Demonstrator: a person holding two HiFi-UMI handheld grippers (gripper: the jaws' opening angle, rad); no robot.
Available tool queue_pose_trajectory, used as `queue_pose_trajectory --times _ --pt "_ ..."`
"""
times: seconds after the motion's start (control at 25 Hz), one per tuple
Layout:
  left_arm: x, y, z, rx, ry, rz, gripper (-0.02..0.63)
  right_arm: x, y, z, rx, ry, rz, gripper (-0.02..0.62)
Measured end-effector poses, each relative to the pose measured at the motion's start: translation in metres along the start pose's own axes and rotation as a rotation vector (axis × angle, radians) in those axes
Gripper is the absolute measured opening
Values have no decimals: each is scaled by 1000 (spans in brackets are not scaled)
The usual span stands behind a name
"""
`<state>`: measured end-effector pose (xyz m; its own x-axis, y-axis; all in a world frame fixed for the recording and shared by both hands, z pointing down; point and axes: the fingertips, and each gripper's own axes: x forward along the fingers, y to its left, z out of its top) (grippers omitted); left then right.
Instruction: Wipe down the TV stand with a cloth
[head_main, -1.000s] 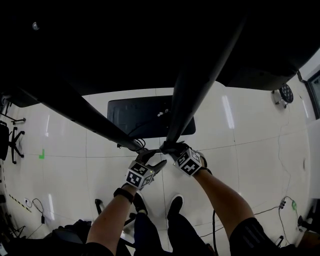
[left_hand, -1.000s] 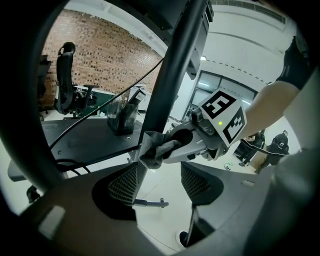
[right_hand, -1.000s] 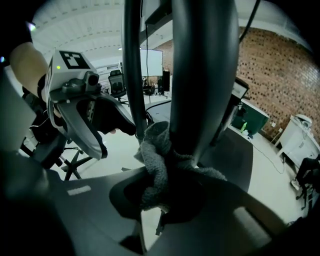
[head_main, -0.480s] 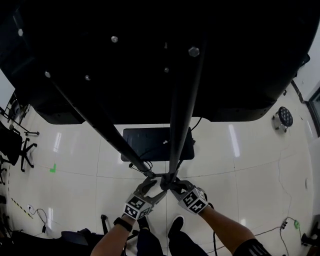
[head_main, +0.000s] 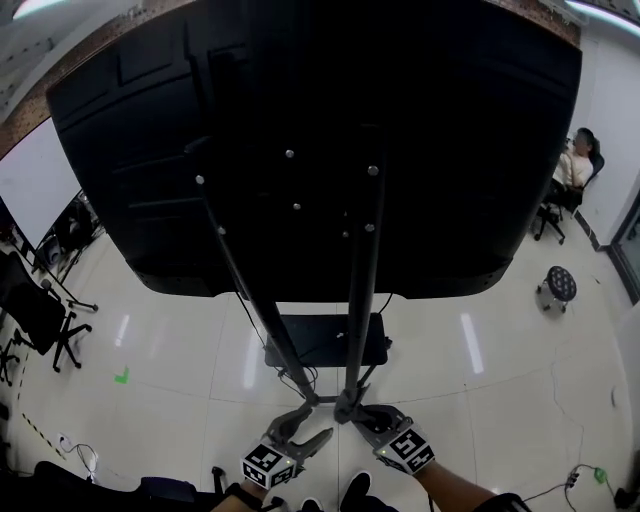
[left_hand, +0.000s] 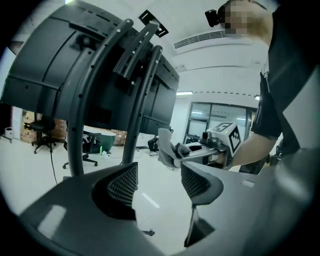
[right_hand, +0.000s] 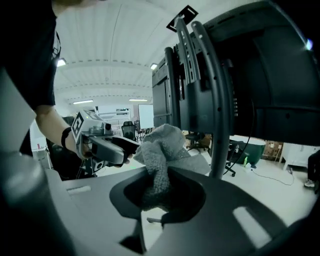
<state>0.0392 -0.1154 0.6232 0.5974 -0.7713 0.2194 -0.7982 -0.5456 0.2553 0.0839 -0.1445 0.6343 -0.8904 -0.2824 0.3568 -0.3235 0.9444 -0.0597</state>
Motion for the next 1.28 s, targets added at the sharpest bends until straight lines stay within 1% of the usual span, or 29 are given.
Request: queue_pose_trajectory --times 0.16,0.32,0.4,0.52,0.68,0.8,0.92,1.0,1.16,1.28 --pt "-43 -26 23 45 -47 -20 295 -31 34 40 18 -77 -36 34" --pt "-97 -58 43 88 -80 -49 295 -53 74 66 39 -129 -98 34" --pt "-125 -74 47 100 -88 -53 295 -64 96 73 62 -156 -125 34" --pt "-162 -91 51 140 -136 -70 295 -81 128 84 69 -197 -160 34" --pt "-204 -111 45 143 -143 -81 295 -100 173 85 96 -218 -184 34" --pt "-221 -121 41 138 -152 -88 295 -110 196 81 103 -215 -196 31" --pt "-233 -134 40 139 -161 -92 295 -124 217 82 83 -224 -197 31" --pt "-239 -142 42 138 -172 -90 295 -133 228 81 74 -230 -188 31" --pt "-245 -151 48 136 -196 -68 295 -147 240 77 95 -230 -157 31" --pt "-246 -162 49 128 -207 -71 295 -157 248 79 88 -243 -133 31"
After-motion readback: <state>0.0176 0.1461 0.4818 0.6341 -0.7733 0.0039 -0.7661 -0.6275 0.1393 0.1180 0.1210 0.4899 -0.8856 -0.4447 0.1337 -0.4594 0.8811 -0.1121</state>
